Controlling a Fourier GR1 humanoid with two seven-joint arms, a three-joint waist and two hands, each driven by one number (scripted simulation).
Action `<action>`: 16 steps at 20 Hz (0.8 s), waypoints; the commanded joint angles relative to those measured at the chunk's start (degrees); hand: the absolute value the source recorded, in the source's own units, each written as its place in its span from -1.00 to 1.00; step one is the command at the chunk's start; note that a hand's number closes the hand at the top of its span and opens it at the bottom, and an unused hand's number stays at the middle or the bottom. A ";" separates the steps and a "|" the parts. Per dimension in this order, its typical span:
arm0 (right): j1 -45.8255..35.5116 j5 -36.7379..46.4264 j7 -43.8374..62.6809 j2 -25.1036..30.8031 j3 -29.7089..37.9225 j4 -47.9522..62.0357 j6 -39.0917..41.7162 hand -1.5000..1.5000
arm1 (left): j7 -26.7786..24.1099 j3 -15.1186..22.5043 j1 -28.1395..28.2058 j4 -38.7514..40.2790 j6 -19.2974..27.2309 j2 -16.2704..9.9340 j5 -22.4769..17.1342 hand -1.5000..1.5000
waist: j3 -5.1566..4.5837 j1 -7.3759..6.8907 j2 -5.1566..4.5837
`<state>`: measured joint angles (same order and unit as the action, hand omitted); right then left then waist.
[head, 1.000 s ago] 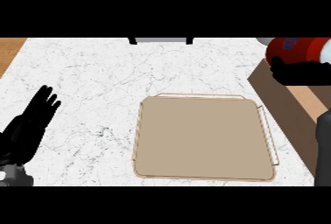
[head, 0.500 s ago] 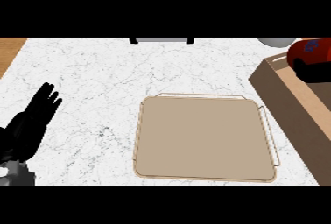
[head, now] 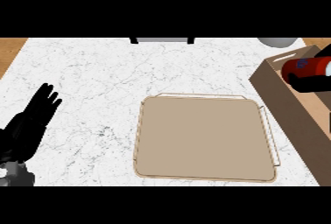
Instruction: Pick the can from the tray and place it in the cardboard box
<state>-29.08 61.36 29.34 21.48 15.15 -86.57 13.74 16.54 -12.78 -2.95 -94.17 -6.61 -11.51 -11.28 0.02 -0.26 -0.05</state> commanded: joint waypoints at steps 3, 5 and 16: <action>5.55 -3.27 0.21 -2.30 5.41 7.79 -3.12 -1.00 | -0.39 0.18 -0.26 0.19 0.19 0.37 0.37 0.00 | 0.03 0.17 -0.08; 3.18 -4.54 0.70 -0.97 4.51 8.87 1.28 -1.00 | -0.07 -0.28 -1.04 0.66 -0.15 -0.28 0.18 0.00 | -0.01 0.12 -0.01; 4.76 -17.65 -10.47 -7.35 14.61 2.12 -18.23 -1.00 | -0.50 0.05 3.08 -2.04 -0.08 1.04 0.60 0.00 | 0.03 0.79 0.34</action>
<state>-24.65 48.68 19.86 16.97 25.27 -80.55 0.93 16.96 -12.65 -1.26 -96.02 -6.66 -10.73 -11.09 -0.01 0.17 0.16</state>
